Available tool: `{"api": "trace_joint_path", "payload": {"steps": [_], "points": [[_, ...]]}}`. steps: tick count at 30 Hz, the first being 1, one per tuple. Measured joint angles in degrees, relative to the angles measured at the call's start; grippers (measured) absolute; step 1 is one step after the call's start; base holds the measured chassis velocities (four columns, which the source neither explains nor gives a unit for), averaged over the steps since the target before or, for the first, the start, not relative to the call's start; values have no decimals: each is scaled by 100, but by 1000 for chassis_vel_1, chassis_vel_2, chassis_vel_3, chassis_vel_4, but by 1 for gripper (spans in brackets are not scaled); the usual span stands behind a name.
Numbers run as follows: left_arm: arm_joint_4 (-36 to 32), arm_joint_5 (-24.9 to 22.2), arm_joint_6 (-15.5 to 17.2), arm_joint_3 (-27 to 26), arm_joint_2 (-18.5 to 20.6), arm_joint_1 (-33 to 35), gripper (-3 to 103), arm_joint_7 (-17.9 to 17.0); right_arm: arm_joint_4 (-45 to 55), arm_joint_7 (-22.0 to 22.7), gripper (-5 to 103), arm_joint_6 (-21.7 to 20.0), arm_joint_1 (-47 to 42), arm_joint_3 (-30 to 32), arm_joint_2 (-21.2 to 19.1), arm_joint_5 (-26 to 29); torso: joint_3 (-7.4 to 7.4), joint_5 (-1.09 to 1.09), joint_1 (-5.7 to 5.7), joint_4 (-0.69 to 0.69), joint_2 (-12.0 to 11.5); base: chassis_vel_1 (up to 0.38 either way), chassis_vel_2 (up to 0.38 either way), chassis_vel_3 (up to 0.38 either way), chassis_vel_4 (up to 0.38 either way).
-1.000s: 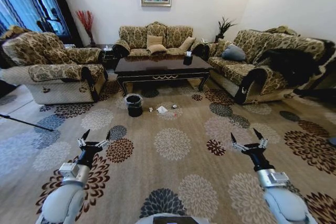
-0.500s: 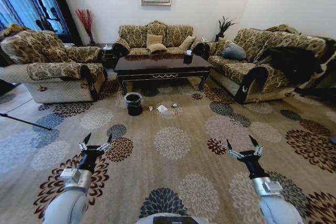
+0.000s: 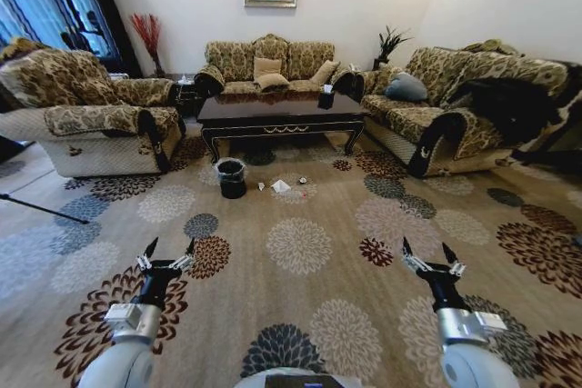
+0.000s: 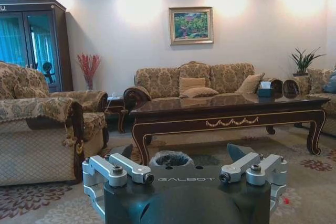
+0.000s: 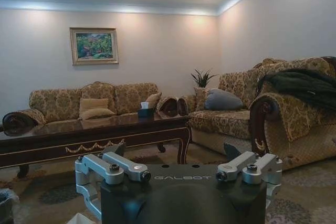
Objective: Move to the front of the table and pick up the trash from the floor, then place it into the trash bin.
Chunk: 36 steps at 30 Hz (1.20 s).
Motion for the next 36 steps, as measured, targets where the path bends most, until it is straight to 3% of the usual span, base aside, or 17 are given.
{"api": "trace_joint_path", "payload": {"steps": [12,17,20,24,29,36], "points": [[43,2,-56,19,-34,-4,100,11,-76,-89,100,204,85,-3,4,-272,-165,1,-107,0,-272,0,0,0,0],[70,20,-63,47,-40,1,100,18,-103,-655,100,496,132,-36,-77,-14,-226,0,-155,0,-381,0,0,0,0],[77,27,-63,51,-25,-14,100,20,-94,-1235,100,508,93,-61,-123,37,-281,1,-192,0,-475,0,0,0,0],[87,30,-63,51,-11,-24,100,31,-64,-1476,100,307,6,-119,-153,110,-339,0,-225,-1,-564,0,0,0,0],[104,34,-63,43,-4,-20,100,37,-200,-1843,100,415,87,-74,-218,28,-416,1,-267,0,-684,0,0,0,0],[122,102,-66,66,-28,-25,100,41,-157,-1769,100,471,174,-82,-300,-22,-506,0,-323,0,-829,0,0,0,0]]}}
